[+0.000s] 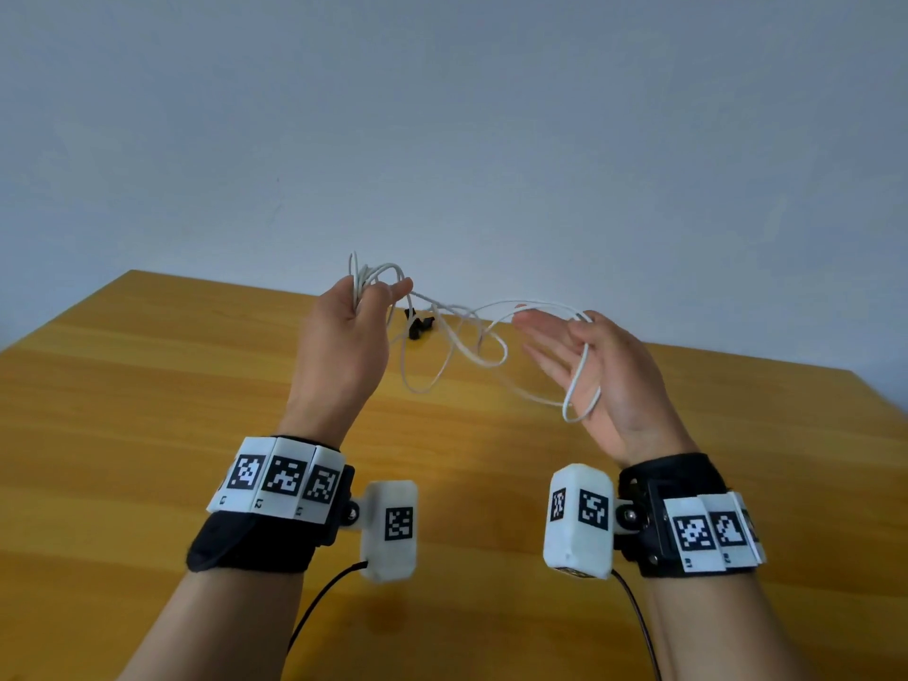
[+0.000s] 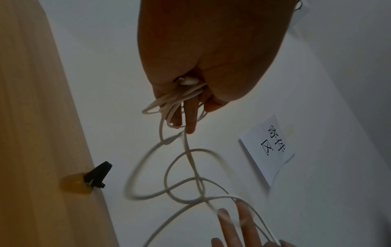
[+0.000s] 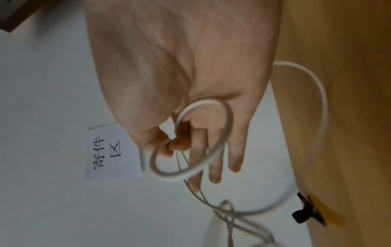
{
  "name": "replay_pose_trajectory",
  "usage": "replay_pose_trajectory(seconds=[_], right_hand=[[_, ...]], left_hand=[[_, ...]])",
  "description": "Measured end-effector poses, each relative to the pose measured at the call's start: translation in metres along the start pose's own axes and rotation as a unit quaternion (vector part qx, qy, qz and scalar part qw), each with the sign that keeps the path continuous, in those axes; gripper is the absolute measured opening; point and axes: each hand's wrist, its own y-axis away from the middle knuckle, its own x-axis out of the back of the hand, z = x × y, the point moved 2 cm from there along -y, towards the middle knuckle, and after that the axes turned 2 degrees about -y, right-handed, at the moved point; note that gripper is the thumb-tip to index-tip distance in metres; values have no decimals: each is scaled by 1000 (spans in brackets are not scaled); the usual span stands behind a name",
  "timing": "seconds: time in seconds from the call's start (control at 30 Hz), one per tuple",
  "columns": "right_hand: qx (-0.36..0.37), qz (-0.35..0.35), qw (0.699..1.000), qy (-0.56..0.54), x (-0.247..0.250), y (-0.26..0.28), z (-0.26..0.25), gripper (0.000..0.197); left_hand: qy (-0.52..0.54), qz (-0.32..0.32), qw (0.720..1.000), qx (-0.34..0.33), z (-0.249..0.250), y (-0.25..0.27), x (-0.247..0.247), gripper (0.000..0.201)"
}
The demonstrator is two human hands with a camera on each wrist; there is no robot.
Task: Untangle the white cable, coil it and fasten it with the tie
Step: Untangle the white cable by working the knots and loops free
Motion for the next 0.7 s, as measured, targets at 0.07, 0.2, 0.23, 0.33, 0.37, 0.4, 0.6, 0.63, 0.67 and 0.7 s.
replay_pose_trajectory(seconds=[0.07,0.2,0.23,0.33,0.37,0.4,0.6,0.63,0.67,0.7], right_hand=[[1,9,999,-46,1,1,-2,26],[-22,9,984,-175,-3,3,-4,28],[-24,5,980,-197,-4,3,-4,28],[-26,11,976,-216,-3,3,-4,32],[-25,18,975,-220,-2,2,-4,33],[-23,23,973,-227,0,3,-3,34],[-19,15,968,-250,0,2,-5,38],[-23,21,970,-242,1,1,-5,39],[-28,28,972,-233,2,1,-5,40],[-34,31,973,-225,3,1,-5,41]], left_hand=[[3,-4,1000,4,-1,-1,-1,40],[20,-14,1000,17,0,2,-3,34],[21,-15,1000,18,-1,2,-3,34],[20,-18,1000,16,-2,1,-2,35],[24,-17,999,17,-2,0,-2,35],[27,-16,999,19,-1,0,-1,35],[24,-11,999,23,5,4,-2,33],[23,-10,999,21,5,4,-1,33],[25,-8,999,19,5,3,0,33],[30,-5,999,17,5,2,1,34]])
